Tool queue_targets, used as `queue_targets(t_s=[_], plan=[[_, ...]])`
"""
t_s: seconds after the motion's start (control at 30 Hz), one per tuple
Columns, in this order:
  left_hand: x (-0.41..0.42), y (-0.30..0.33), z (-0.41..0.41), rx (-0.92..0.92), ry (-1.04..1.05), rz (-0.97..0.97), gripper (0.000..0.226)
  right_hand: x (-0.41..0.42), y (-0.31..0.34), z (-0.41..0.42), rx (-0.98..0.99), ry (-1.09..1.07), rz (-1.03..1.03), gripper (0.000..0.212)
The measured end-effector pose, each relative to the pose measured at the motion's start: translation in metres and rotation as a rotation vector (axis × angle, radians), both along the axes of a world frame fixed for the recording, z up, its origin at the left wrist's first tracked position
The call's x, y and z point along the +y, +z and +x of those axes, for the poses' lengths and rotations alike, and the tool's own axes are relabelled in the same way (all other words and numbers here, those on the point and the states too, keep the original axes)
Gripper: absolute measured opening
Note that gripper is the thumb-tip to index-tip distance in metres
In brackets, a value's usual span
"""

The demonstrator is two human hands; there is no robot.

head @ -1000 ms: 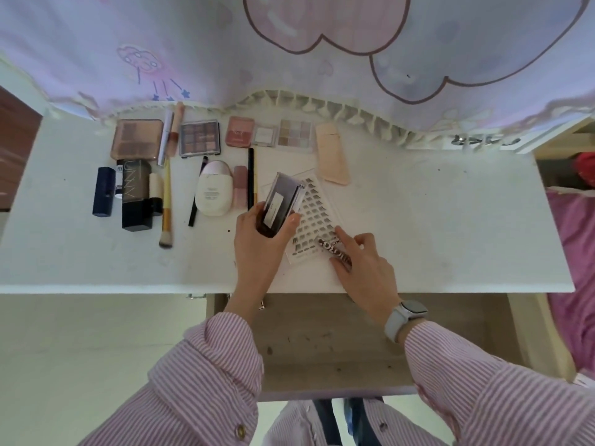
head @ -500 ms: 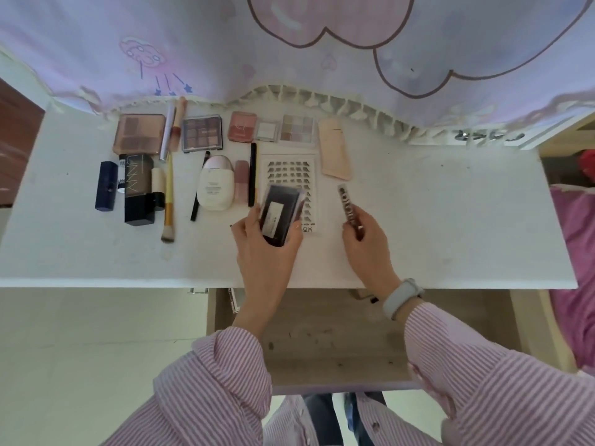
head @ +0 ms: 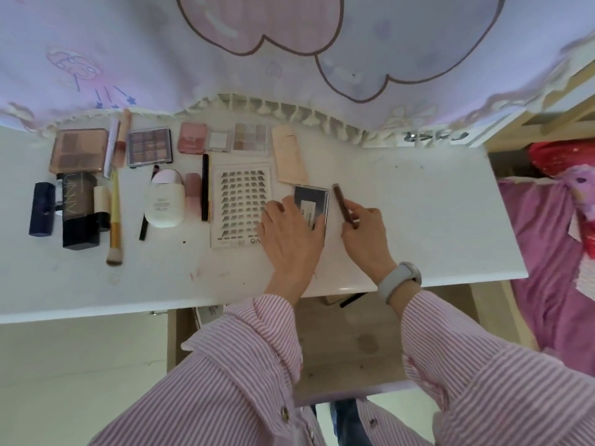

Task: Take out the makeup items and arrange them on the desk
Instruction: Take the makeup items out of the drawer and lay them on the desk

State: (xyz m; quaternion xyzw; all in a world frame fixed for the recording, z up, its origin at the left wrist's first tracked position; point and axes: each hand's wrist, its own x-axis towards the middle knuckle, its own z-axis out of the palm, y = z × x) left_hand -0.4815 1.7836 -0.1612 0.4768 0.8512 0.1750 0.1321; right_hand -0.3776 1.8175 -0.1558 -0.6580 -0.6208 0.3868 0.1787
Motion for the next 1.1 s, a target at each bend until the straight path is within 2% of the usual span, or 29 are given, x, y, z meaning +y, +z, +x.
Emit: queue_targets(t_s=[0.17, 0.3, 0.6, 0.7, 0.77, 0.83, 0.9, 1.03, 1.1], plan=[[-0.020, 0.000, -0.003, 0.014, -0.145, 0.064, 0.042, -0.001, 0.000, -0.003, -0.009, 0.085, 0.022, 0.038], [-0.041, -0.003, -0.002, 0.174, -0.310, 0.043, 0.049, -0.007, -0.001, -0.002, -0.003, 0.165, 0.047, 0.035], [-0.043, -0.005, 0.013, 0.126, -0.228, -0.048, 0.050, -0.020, 0.003, 0.018, 0.028, 0.315, 0.077, 0.038], [-0.069, -0.003, 0.025, 0.096, -0.205, 0.061, 0.044, -0.031, 0.003, 0.035, 0.040, 0.324, 0.107, 0.037], [-0.093, -0.006, 0.038, 0.120, -0.221, 0.184, 0.037, -0.048, 0.003, 0.054, 0.093, 0.311, 0.186, 0.033], [-0.119, -0.014, 0.054, 0.119, -0.237, 0.222, 0.033, -0.074, -0.004, 0.078, 0.120, 0.368, 0.271, 0.028], [-0.139, -0.028, 0.068, 0.069, -0.250, 0.148, 0.031, -0.099, -0.021, 0.102, 0.078, 0.477, 0.269, 0.026], [-0.153, -0.066, 0.091, -0.067, -0.299, -0.237, 0.044, -0.115, -0.068, 0.135, -0.161, 0.658, 0.013, 0.040], [-0.150, -0.087, 0.098, -0.131, -0.328, -0.351, 0.054, -0.109, -0.091, 0.142, -0.281, 0.716, -0.068, 0.049]])
